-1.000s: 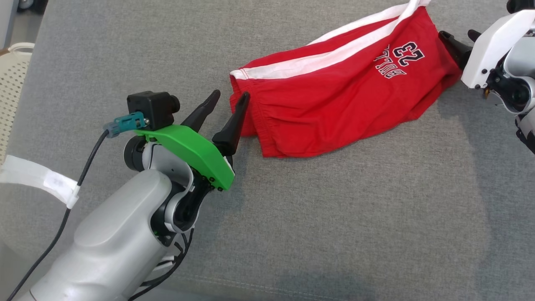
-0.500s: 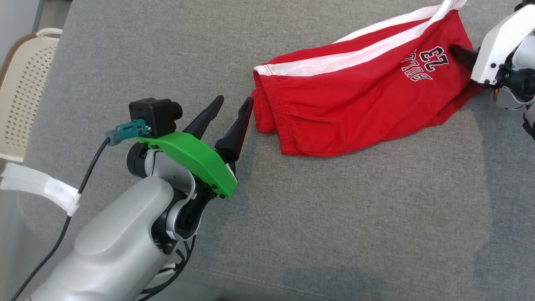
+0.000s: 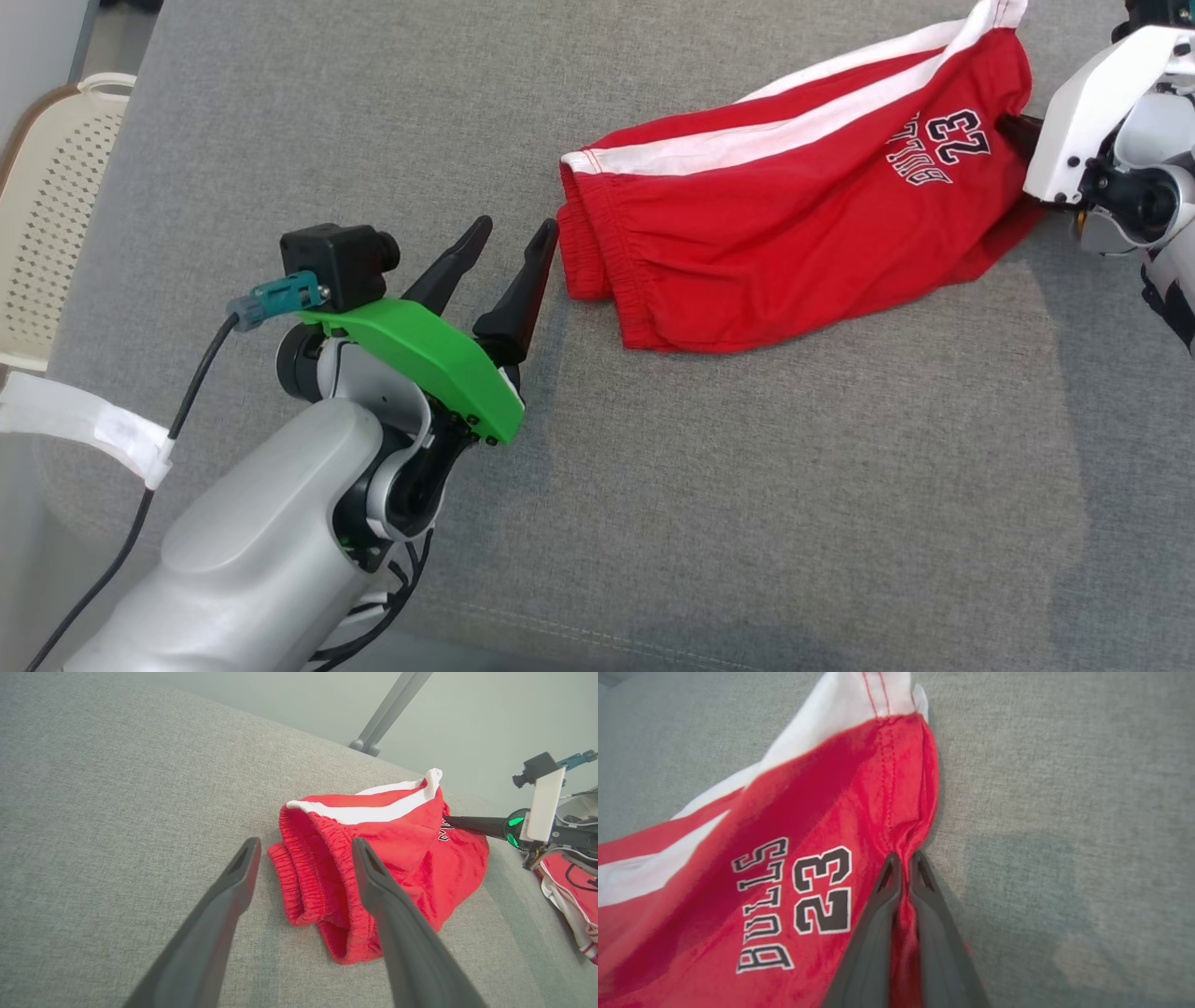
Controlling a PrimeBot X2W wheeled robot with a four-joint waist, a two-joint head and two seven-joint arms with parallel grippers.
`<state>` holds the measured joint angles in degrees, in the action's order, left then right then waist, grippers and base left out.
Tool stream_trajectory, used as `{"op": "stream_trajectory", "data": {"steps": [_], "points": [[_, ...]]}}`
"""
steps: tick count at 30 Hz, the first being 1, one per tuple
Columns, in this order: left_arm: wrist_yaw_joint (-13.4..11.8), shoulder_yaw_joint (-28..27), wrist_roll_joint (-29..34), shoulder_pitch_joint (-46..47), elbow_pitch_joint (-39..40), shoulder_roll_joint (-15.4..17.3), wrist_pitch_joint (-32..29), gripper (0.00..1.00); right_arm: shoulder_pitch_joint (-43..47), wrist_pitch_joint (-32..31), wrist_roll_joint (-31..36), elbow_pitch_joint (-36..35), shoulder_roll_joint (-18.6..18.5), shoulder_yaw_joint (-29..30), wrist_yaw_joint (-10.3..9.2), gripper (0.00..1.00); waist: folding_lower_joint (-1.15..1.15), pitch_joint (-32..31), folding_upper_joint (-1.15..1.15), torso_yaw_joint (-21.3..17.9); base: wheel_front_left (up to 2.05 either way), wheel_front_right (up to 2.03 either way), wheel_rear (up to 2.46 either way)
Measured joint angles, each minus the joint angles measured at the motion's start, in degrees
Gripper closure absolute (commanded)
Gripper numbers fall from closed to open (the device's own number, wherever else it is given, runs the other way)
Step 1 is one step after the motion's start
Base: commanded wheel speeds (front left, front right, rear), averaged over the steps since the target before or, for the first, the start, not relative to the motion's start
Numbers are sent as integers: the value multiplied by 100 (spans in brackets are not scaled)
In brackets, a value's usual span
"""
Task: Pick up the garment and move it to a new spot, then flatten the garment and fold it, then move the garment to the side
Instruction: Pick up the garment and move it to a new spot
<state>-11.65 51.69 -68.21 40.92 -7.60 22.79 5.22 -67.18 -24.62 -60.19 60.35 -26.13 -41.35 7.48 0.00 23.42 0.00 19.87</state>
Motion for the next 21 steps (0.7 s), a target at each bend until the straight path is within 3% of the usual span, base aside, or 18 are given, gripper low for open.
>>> {"op": "stream_trajectory", "data": {"steps": [10, 21], "points": [[-55, 18, -53, -309, -49, 170, 36, 0, 738, 499, -382, -271, 67, 94, 0, 100, 0, -414, 0, -199, 0, 0, 0], [-277, 43, -129, -779, 252, 516, 0, 0, 1653, 976, -900, -750, 9, 200, 0, 100, 0, -1064, 0, -603, 0, 0, 0]]}}
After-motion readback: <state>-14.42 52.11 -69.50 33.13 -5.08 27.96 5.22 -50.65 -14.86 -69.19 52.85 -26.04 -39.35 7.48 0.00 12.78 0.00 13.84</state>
